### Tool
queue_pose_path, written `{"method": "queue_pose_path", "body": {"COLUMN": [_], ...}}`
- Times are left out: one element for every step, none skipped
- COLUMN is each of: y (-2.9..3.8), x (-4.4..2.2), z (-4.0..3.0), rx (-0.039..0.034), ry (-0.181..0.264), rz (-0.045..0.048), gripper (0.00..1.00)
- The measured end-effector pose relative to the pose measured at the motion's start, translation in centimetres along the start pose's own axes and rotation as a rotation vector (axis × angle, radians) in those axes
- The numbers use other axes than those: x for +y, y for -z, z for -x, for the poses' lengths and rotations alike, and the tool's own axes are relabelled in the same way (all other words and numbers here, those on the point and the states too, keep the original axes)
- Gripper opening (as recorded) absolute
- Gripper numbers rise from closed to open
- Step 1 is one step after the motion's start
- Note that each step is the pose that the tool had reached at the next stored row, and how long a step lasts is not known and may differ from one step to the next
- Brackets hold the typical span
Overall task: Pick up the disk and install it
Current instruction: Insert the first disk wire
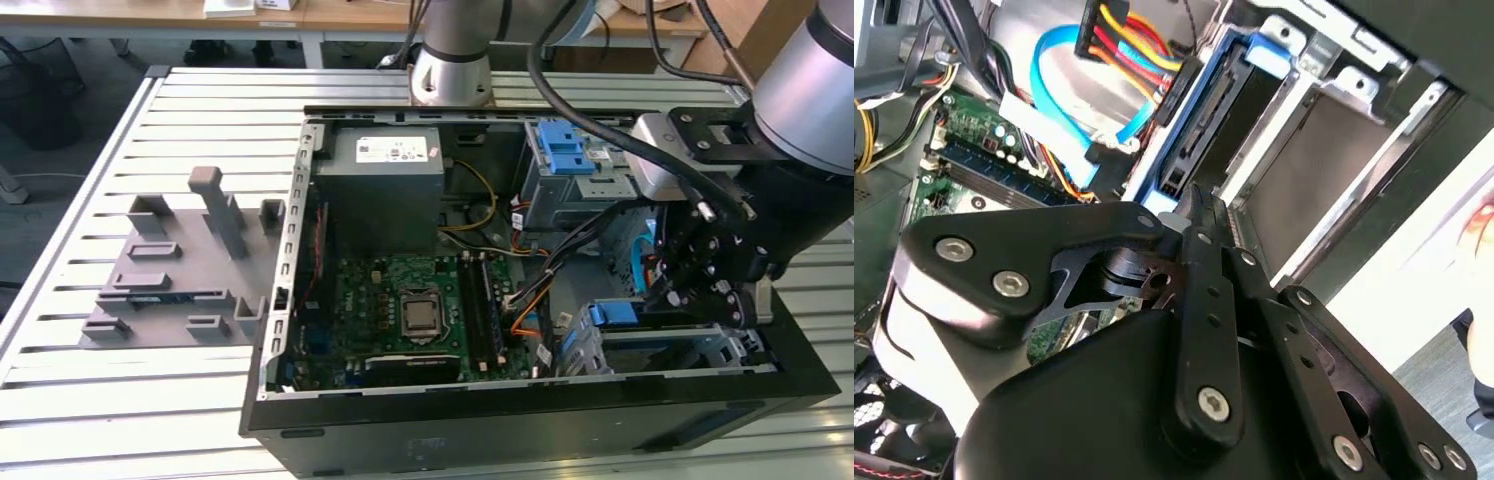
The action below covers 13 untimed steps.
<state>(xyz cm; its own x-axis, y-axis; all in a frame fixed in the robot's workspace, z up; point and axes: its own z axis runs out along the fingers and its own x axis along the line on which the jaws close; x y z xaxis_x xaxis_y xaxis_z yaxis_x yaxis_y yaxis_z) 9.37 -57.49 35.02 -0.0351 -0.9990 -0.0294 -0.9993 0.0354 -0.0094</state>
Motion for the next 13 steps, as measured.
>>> {"method": "queue_pose_path", "body": {"y": [0.0,0.03,0.1,0.21,0.38,0.53,0.67,0.77,0.78,0.79,0.79,0.8,0.79], "x": [-0.09,-0.13,-0.14,-0.14,-0.16,-0.18,-0.19,-0.21,-0.26,-0.32,-0.43,-0.6,-0.79], "z": [0.01,0.01,0.0,0.0,0.01,0.02,0.02,0.03,0.03,0.03,0.04,0.04,0.06], "rx": [0.0001,0.0001,0.0001,0.0001,0.0001,0.0001,0.0,0.0,-0.0002,-0.0002,-0.0001,0.0,-0.0001], "ry": [0.0,0.0,0.0,0.0,0.0,0.0,0.0,0.0,0.0,0.0,0.0,0.0,0.0], "rz": [0.0,0.0,0.0,0.0,0.0,0.0,0.0,0.0,0.0,0.0,0.0,0.0,0.0], "gripper": [0.11,0.11,0.11,0.11,0.11,0.11,0.11,0.11,0.11,0.11,0.11,0.11,0.11]}}
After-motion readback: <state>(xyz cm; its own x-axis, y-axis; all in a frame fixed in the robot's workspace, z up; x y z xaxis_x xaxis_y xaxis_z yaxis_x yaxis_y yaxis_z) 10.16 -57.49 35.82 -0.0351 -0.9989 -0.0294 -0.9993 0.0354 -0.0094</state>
